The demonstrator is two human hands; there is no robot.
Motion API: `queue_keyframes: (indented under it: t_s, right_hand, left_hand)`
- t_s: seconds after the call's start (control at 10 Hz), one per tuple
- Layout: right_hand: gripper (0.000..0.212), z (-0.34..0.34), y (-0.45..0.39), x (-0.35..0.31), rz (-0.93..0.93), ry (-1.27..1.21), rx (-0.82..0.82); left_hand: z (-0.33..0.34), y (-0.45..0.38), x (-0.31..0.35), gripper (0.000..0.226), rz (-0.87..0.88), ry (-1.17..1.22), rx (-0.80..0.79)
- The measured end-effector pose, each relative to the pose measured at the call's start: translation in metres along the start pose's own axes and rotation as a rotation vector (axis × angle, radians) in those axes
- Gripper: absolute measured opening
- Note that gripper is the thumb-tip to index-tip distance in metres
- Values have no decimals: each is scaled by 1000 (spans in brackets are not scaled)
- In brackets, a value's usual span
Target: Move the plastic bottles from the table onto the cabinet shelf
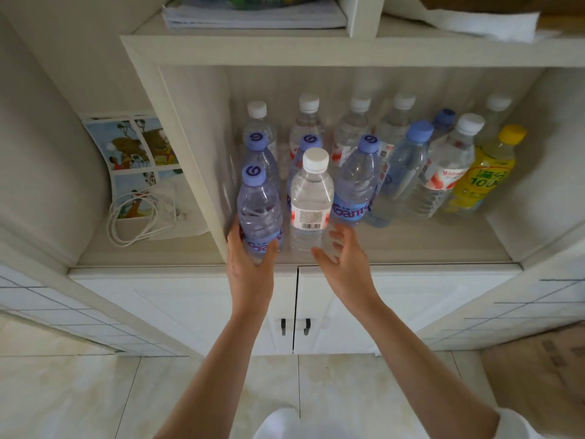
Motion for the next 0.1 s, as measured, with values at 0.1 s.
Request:
queue_keyframes:
  t_s: [0.1]
  right_hand:
    - [52, -6, 17, 7, 36, 5, -5]
  left_hand:
    - [-7, 19, -7, 61, -39, -33, 43]
Point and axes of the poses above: each hand's wrist, its own y-axis away from the middle knuckle, its own z-axis out of the palm, x = y × z, the point moved 10 cm from there along -y, towards the middle knuckle, and after that the axes turned 1 degree about x, right-handed, at the moved point
